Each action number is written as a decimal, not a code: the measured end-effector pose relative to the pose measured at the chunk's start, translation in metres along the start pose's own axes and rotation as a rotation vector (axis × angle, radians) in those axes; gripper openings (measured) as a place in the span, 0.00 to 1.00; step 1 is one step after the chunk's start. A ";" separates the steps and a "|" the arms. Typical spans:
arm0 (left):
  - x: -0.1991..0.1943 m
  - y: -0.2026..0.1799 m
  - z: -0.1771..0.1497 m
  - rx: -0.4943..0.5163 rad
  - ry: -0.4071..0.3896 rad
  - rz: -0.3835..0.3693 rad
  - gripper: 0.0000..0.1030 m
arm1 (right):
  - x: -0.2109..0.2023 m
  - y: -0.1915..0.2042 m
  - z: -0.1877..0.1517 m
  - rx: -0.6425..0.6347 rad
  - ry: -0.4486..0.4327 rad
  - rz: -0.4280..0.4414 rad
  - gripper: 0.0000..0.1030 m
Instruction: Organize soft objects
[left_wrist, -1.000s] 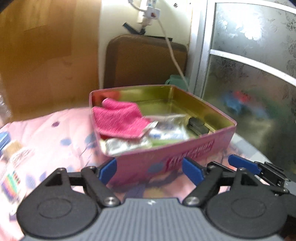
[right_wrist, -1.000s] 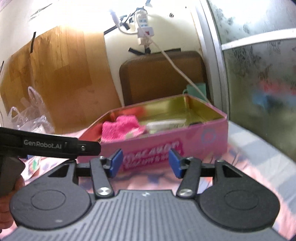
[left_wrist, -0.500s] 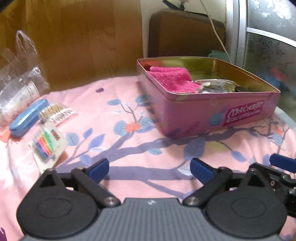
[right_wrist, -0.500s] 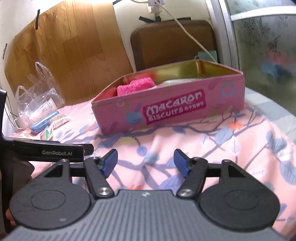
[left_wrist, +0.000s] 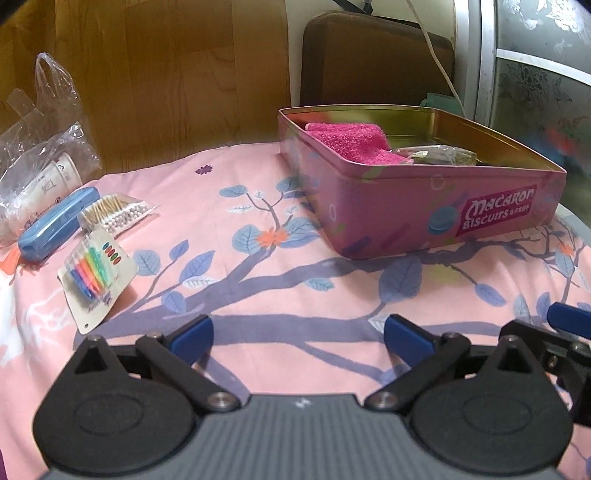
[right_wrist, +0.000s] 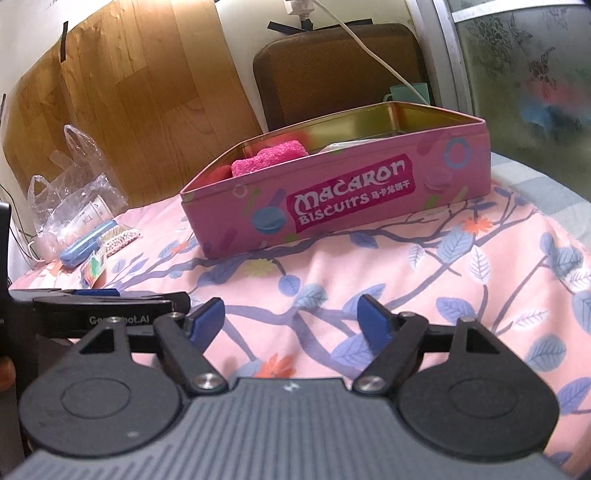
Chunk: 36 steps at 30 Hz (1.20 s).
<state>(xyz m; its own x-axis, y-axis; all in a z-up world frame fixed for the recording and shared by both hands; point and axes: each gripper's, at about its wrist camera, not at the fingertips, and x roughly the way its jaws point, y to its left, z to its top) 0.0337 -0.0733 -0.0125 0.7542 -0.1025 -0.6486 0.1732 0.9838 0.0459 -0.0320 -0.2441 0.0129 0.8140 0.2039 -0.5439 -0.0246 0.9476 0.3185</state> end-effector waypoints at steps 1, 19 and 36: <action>0.000 0.000 0.000 0.000 -0.001 -0.001 0.99 | 0.000 0.001 -0.001 -0.006 -0.005 -0.003 0.80; 0.000 0.001 -0.001 0.005 -0.011 -0.007 0.99 | -0.002 0.011 -0.010 -0.038 -0.035 -0.028 0.84; -0.001 0.002 -0.002 0.007 -0.011 -0.011 0.99 | -0.012 0.016 -0.018 -0.046 -0.048 -0.029 0.84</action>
<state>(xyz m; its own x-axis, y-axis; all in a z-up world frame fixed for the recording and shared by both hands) 0.0325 -0.0713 -0.0132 0.7590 -0.1153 -0.6408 0.1865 0.9815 0.0442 -0.0524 -0.2271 0.0101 0.8419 0.1656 -0.5137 -0.0268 0.9634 0.2667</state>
